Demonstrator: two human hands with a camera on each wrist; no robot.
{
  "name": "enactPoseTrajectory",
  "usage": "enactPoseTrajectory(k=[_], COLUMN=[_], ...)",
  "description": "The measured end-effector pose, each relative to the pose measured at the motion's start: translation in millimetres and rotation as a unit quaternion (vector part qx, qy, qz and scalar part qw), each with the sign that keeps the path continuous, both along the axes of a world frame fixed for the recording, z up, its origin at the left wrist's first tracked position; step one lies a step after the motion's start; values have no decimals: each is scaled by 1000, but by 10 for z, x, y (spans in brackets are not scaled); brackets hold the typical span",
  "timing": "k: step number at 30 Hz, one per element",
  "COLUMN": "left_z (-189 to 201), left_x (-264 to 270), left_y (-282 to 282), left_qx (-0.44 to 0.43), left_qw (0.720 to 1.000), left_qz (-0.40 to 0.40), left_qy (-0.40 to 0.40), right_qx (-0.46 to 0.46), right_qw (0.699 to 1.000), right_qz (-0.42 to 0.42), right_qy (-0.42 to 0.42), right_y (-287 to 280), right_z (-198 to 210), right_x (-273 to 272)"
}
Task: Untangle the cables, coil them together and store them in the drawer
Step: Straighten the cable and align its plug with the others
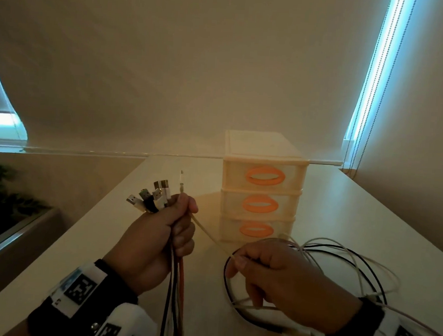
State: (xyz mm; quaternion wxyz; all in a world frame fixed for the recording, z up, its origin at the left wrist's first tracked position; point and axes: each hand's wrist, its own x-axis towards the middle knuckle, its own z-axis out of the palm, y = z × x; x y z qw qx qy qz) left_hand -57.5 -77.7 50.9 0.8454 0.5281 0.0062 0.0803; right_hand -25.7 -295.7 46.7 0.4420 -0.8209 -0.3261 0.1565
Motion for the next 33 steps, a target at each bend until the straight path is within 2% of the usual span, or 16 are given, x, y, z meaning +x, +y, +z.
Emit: enactPoseTrajectory(k=[4, 7, 11, 13, 15, 18, 20, 23, 26, 29, 31, 33], left_z=[-27, 5, 82, 114, 79, -35, -103, -137, -74, -15, 23, 51], left_x=[39, 38, -18, -50, -48, -32, -44, -84, -115, -120, -85, -54], left_y=[37, 23, -15, -24, 5, -13, -46, -148, -189, -261, -259, -238], left_qx=[-10, -95, -192, -202, -189, -173, -90, 12, 28, -13, -76, -148], left_qw=[1000, 995, 977, 974, 974, 946, 951, 939, 954, 981, 987, 982], left_qz=[8, -42, -93, -99, -122, -275, -296, -342, -293, -192, -141, -116], left_qy=[9, 4, -15, -27, -26, -15, 9, 16, 50, 10, -9, -8], right_qx=[19, 21, -49, -79, -67, -40, -9, 62, 132, 158, 82, -23], right_qw=[1000, 998, 998, 995, 988, 973, 964, 949, 940, 964, 967, 964], right_qz=[2, 1, 4, -45, -121, -190, -200, -192, -146, -33, 30, 47], right_qy=[-14, -52, -24, -41, -63, -128, -176, -243, -279, -212, -240, -259], right_y=[-5, 31, 17, -47, -125, -154, -120, -62, -9, 36, 39, 27], right_z=[-6, -24, -30, -13, 7, 28, 8, 3, 77, 127, 109, 51], right_x=[32, 24, 66, 136, 211, 263, 250, 141, -12, -122, -135, -88])
